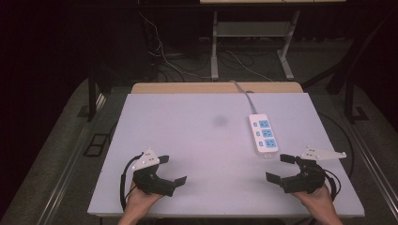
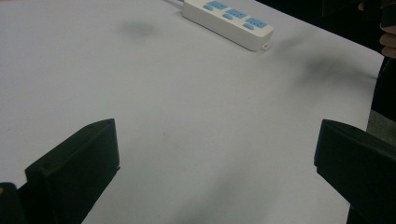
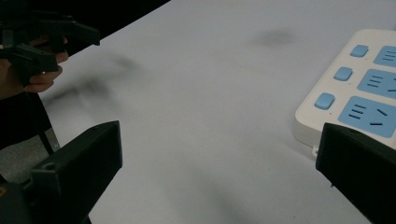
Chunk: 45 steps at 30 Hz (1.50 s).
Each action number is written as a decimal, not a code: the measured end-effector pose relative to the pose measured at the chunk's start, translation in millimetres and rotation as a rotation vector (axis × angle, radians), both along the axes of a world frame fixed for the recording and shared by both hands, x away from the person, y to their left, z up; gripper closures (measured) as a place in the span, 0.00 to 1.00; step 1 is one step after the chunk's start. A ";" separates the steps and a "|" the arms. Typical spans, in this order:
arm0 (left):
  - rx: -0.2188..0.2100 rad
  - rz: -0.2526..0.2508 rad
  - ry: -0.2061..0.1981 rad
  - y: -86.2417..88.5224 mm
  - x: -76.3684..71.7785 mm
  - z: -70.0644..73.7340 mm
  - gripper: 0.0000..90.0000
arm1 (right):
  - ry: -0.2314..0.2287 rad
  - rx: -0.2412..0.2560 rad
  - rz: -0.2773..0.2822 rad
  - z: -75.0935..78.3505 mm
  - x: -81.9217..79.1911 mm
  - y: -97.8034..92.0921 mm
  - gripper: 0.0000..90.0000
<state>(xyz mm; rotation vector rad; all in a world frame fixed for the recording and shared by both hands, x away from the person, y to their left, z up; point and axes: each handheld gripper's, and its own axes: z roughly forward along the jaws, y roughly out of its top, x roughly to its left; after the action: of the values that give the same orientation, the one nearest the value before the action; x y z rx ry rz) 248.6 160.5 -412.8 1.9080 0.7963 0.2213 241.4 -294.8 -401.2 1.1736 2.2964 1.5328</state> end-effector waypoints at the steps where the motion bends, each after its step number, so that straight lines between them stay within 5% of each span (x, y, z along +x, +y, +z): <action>1: -0.001 0.000 0.000 0.2 0.0 0.0 0.00 | 0.002 0.003 0.002 -0.1 0.0 0.0 0.00; 45: -0.009 0.006 0.018 2.6 3.2 -3.2 0.00 | 0.023 -0.003 0.022 -0.7 0.9 -1.2 0.00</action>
<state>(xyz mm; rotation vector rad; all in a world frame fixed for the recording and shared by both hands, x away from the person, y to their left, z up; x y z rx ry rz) 251.8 163.1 -416.0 1.9020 0.8140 0.2041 242.3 -296.0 -401.9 1.1760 2.3332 1.5299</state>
